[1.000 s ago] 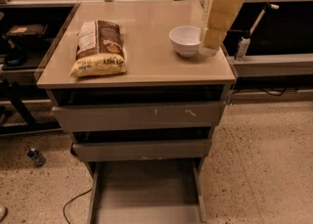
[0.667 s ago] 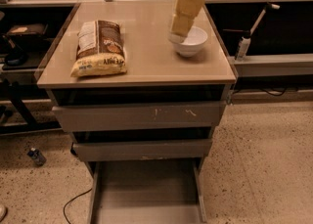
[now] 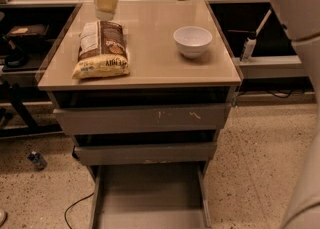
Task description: Place brown chip bag into bottom drawer
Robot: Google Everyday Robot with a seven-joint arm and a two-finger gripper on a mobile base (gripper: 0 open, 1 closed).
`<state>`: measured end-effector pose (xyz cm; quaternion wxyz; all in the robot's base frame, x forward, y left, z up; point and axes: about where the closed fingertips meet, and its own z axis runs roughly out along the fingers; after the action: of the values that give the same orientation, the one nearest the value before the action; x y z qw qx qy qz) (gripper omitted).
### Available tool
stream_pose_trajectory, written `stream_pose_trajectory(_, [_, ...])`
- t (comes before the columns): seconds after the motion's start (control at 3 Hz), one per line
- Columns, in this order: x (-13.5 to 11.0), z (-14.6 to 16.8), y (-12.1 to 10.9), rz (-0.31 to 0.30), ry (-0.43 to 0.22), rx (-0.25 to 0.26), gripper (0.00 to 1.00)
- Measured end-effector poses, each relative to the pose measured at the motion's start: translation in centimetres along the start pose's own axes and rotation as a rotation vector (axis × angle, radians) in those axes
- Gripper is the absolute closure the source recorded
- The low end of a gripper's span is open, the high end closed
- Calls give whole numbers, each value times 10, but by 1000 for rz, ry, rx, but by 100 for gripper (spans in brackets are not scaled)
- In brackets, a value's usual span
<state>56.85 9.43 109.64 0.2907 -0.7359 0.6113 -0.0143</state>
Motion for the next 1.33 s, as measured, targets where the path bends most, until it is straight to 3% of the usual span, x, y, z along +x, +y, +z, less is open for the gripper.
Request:
stream_pose_trajectory(0.33, [-3,2,-2,1,-13,10,0])
stream_pose_trajectory(0.67, [-1,44,-7,86,-51,-21,0])
stream_pose_trajectory(1.33, [9,125,-43,244,-56,-94,0])
